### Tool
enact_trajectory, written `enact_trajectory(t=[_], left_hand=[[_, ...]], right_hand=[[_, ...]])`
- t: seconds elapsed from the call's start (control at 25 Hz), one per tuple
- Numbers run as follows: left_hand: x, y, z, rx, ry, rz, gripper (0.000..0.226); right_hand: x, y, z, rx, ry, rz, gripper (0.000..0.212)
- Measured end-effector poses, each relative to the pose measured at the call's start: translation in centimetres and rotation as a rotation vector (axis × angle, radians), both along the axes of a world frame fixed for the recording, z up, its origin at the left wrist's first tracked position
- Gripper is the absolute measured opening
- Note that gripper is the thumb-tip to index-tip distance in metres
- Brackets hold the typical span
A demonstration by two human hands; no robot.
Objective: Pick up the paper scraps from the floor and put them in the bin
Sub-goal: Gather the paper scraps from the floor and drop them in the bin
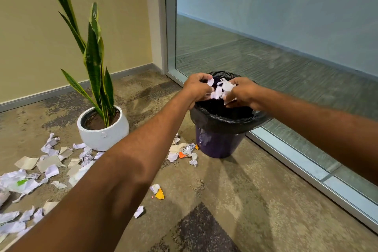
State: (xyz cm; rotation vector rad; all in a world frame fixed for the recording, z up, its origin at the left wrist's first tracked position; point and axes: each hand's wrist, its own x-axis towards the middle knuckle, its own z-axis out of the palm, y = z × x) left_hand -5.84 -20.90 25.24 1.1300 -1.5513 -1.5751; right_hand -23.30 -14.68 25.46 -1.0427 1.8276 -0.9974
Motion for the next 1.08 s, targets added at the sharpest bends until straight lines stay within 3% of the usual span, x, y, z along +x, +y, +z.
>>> enact_trajectory(t=[0.12, 0.36, 0.6, 0.76, 0.92, 1.08], left_hand=[[0.3, -0.3, -0.4, 0.012, -0.016, -0.031, 0.047], [1.3, -1.2, -1.3, -0.001, -0.008, 0.001, 0.028], [4.4, -2.3, -2.3, -0.003, 0.008, 0.081, 0.025], [7.1, -2.7, -4.8, 0.034, -0.109, 0.125, 0.025], [9.9, -2.8, -9.1, 0.079, -0.300, 0.102, 0.023], [11.4, -2.3, -13.6, 0.090, -0.494, -0.013, 0.023]], right_hand=[[-1.0, -0.2, -0.1, 0.031, 0.028, -0.039, 0.045], [0.0, -1.0, 0.0, -0.007, 0.145, -0.059, 0.021], [5.1, -1.1, -0.2, -0.108, 0.109, 0.021, 0.017], [10.1, -0.3, -1.9, -0.133, 0.186, 0.119, 0.021], [13.8, 1.1, -6.5, -0.027, 0.247, 0.301, 0.023], [13.8, 1.8, -12.3, 0.126, 0.478, 0.447, 0.011]])
